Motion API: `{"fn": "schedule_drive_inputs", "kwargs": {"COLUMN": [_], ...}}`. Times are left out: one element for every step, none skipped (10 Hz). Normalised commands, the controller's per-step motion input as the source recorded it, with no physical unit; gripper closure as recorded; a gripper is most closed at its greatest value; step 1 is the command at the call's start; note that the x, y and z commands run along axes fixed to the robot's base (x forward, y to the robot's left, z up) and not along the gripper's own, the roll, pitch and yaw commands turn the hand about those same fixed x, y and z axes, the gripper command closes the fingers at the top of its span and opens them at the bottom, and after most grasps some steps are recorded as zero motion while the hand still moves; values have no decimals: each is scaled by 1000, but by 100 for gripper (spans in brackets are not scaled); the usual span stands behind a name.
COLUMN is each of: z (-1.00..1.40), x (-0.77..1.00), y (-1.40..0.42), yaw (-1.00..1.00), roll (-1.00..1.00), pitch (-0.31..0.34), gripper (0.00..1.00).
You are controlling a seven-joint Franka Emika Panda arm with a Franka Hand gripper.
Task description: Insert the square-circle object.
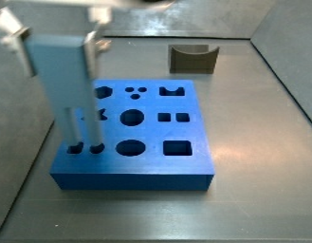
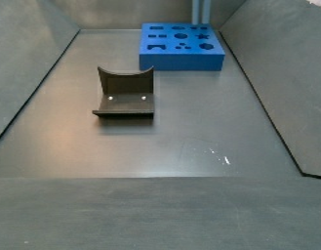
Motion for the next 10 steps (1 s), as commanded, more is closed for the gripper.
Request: {"fn": "schedule_drive_inputs", "kwargs": {"z": [-229, -283, -251, -237, -171, -220, -446, -380, -406, -386], "x": [-34, 0, 0, 0, 71, 117, 131, 143, 26, 0], "y": [0, 0, 0, 0, 0, 0, 0, 0, 0, 0], "yaw": [-54, -40, 0, 0, -57, -114, -143, -160, -163, -157], "roll": [-3, -76, -40, -64, 0, 0, -16, -60, -30, -47], "pitch": [0, 33, 13, 23, 0, 0, -149, -157, -200, -236], "gripper": [100, 100, 100, 100, 100, 100, 100, 100, 100, 100]}}
